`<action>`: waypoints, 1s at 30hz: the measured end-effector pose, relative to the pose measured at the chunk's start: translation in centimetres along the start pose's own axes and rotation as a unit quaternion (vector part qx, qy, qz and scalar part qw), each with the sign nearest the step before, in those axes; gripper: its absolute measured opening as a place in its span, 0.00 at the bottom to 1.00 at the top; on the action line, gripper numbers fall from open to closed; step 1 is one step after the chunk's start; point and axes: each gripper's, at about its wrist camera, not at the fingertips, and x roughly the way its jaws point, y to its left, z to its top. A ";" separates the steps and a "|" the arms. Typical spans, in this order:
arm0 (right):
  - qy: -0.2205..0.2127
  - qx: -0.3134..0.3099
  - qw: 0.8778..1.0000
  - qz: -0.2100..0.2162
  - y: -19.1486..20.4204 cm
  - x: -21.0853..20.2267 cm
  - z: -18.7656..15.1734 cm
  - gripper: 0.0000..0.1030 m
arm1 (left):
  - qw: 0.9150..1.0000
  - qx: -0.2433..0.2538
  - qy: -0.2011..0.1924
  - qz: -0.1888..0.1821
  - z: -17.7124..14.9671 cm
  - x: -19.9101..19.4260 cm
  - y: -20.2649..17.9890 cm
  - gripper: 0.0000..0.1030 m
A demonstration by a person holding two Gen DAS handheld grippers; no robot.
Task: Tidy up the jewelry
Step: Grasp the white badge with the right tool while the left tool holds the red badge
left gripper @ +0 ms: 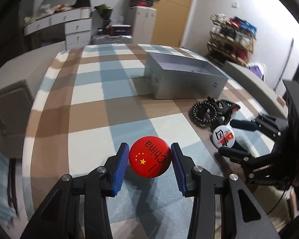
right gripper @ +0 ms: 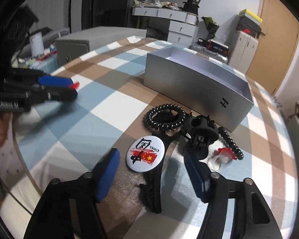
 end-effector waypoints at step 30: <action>-0.104 -0.020 0.994 0.007 1.0 -3.1 0.8 0.05 | 1.000 0.005 -0.013 -0.016 0.5 -1.3 -1.6 0.36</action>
